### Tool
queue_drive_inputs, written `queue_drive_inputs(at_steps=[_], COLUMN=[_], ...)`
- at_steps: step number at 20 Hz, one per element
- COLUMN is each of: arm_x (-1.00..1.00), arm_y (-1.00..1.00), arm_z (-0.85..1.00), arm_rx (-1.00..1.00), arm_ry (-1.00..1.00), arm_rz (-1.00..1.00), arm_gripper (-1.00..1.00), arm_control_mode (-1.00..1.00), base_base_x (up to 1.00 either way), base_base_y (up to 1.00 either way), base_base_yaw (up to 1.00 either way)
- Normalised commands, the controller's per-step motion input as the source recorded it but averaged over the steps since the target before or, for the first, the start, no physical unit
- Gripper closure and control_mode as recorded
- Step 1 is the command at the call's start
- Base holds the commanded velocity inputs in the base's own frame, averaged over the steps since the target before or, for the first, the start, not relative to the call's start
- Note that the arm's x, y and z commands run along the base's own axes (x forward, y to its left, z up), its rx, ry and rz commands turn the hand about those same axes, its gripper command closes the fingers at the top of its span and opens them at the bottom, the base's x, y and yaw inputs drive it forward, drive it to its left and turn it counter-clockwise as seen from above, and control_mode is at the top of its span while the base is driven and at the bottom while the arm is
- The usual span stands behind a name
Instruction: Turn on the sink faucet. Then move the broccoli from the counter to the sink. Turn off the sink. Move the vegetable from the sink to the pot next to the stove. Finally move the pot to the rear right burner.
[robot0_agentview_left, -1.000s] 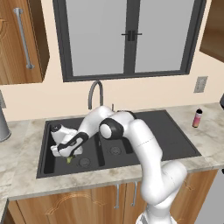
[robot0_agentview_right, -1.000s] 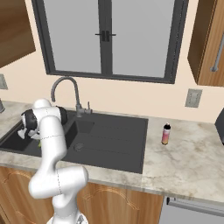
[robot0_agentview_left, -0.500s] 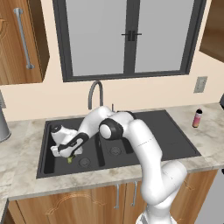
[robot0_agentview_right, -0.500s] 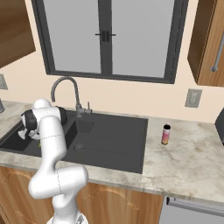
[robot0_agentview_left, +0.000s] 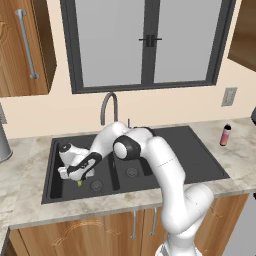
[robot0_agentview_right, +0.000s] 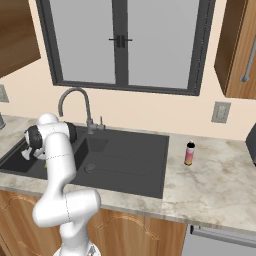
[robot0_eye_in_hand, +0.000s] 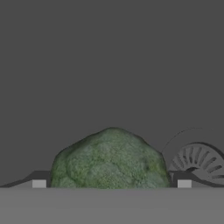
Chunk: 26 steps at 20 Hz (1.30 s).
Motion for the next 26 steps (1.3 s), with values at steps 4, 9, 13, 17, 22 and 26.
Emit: queue_drive_inputs(at_steps=[4,9,13,17,22,26], arm_x=[0.00,0.00,0.00,0.00,0.00,0.00], arm_y=[-0.05,-0.01,0.00,0.00,0.00,-0.01], arm_z=[-0.37,-0.48,-0.50,-0.37,-0.04,-0.03], arm_rx=[0.00,-0.01,-0.03,-0.01,0.00,0.01], arm_ry=[-0.03,-0.03,-0.02,-0.03,0.00,0.00], arm_rz=[0.00,0.00,0.00,0.00,0.00,0.00], arm_gripper=[-1.00,-1.00,-1.00,1.00,1.00,1.00], arm_control_mode=[-1.00,-1.00,-1.00,-1.00,-1.00,-1.00], base_base_x=[0.00,0.00,0.00,0.00,0.00,0.00], base_base_y=[0.00,0.00,0.00,0.00,0.00,0.00], base_base_yaw=[0.00,0.00,0.00,0.00,0.00,0.00])
